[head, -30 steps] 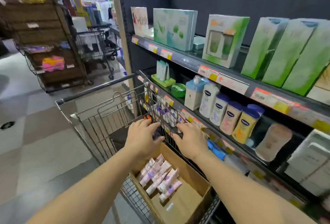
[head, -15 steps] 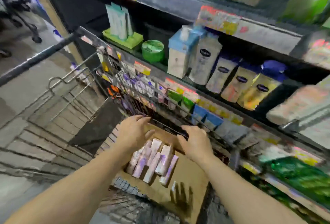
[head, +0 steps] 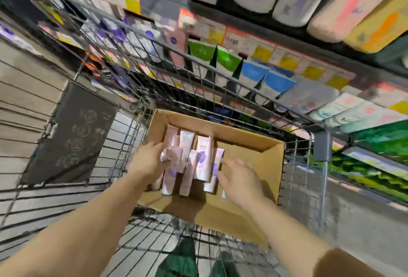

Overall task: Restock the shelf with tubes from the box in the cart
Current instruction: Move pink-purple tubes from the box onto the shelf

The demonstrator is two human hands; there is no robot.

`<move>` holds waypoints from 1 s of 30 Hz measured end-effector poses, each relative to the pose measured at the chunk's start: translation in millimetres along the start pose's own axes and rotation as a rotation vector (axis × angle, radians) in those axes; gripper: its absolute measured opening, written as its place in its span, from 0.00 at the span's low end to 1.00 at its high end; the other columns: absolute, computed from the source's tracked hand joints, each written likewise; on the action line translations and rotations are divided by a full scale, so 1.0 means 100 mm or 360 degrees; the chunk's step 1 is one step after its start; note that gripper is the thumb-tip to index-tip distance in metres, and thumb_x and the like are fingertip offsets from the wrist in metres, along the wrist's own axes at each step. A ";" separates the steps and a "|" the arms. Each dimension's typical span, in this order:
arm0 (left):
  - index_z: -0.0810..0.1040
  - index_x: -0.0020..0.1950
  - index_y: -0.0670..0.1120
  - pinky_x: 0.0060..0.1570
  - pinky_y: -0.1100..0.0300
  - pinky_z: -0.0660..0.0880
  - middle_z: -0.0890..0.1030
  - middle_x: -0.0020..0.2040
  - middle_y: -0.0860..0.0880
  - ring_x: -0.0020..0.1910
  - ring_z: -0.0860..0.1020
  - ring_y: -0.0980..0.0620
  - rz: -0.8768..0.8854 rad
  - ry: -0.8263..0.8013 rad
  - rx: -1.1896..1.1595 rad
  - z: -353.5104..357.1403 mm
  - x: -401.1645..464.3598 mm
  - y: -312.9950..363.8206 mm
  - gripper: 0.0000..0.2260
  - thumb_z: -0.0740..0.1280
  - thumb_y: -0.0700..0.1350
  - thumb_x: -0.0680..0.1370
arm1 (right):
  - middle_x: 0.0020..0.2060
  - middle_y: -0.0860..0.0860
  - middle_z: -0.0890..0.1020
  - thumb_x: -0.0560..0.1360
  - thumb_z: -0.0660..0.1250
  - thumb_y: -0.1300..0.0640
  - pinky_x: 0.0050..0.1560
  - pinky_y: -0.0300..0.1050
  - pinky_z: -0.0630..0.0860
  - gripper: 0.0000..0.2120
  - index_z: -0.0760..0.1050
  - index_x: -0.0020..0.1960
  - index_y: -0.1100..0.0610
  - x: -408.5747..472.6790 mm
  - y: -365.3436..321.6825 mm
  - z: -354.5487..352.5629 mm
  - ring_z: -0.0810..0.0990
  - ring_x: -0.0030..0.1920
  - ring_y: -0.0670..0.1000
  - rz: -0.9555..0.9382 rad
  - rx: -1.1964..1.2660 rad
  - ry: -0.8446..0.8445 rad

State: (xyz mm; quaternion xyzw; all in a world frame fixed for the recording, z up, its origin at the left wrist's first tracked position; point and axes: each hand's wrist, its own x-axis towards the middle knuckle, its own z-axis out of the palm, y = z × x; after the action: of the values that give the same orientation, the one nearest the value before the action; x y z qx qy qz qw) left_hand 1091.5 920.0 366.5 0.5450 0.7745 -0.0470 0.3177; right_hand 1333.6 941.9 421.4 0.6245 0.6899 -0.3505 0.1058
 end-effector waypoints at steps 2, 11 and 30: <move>0.70 0.70 0.52 0.59 0.51 0.72 0.73 0.66 0.47 0.62 0.75 0.45 -0.0024 -0.0036 -0.0056 0.11 0.08 0.04 0.23 0.68 0.53 0.76 | 0.63 0.49 0.75 0.79 0.61 0.47 0.58 0.46 0.70 0.19 0.70 0.69 0.46 0.06 0.01 0.12 0.69 0.64 0.53 0.0031 0.0011 -0.0043; 0.78 0.53 0.44 0.53 0.52 0.73 0.75 0.55 0.46 0.52 0.77 0.44 -0.0015 -0.0034 -0.0058 0.28 0.26 -0.06 0.09 0.65 0.47 0.78 | 0.64 0.48 0.74 0.79 0.60 0.47 0.61 0.45 0.68 0.18 0.70 0.68 0.47 0.16 0.00 0.36 0.69 0.65 0.51 0.0025 0.0048 -0.0120; 0.64 0.75 0.50 0.58 0.53 0.74 0.76 0.66 0.48 0.60 0.76 0.49 -0.0362 0.0282 -0.0724 0.41 -0.09 -0.08 0.31 0.73 0.46 0.74 | 0.64 0.49 0.75 0.79 0.61 0.47 0.63 0.48 0.71 0.18 0.71 0.68 0.48 0.14 -0.20 0.32 0.70 0.65 0.53 -0.0146 0.0106 -0.0165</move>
State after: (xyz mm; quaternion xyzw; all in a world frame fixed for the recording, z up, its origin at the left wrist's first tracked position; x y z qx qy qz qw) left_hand 1104.0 892.6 336.5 0.3709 0.8462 0.1406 0.3558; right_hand 1302.9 933.4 397.0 0.5764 0.6994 -0.4096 0.1042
